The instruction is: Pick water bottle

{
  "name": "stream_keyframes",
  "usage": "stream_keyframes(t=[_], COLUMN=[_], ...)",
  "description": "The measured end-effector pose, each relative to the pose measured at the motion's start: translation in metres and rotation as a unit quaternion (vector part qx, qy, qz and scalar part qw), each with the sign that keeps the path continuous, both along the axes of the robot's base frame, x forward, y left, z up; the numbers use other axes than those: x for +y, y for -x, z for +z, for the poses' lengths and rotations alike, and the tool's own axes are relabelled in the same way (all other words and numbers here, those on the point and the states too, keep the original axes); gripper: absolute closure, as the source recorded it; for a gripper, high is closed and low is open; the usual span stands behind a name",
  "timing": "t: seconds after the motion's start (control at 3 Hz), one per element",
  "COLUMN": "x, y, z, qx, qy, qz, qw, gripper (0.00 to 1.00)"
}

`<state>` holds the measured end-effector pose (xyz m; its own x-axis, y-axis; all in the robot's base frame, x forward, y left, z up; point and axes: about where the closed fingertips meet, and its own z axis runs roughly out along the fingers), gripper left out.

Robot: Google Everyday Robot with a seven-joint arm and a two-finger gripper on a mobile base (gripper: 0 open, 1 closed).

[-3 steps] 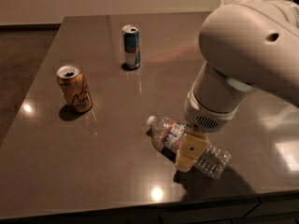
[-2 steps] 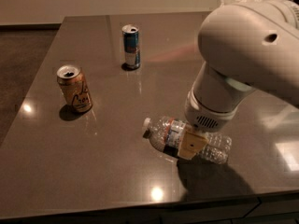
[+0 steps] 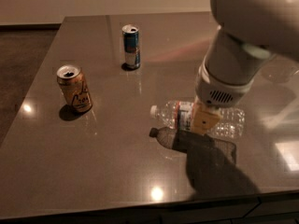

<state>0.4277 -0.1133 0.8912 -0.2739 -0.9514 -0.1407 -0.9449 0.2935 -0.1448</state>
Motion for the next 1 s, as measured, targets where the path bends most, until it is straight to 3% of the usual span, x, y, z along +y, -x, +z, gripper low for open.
stream_keyframes(t=[0.33, 0.67, 1.0], x=[0.000, 0.011, 0.012], y=[-0.011, -0.007, -0.006], z=[0.054, 0.090, 0.092], qx=[-0.027, -0.062, -0.063], qy=[0.002, -0.018, -0.019], qz=[0.029, 0.071, 0.073], qw=[0.9992, 0.9954, 0.9951], gripper=[1.00, 1.00, 1.00])
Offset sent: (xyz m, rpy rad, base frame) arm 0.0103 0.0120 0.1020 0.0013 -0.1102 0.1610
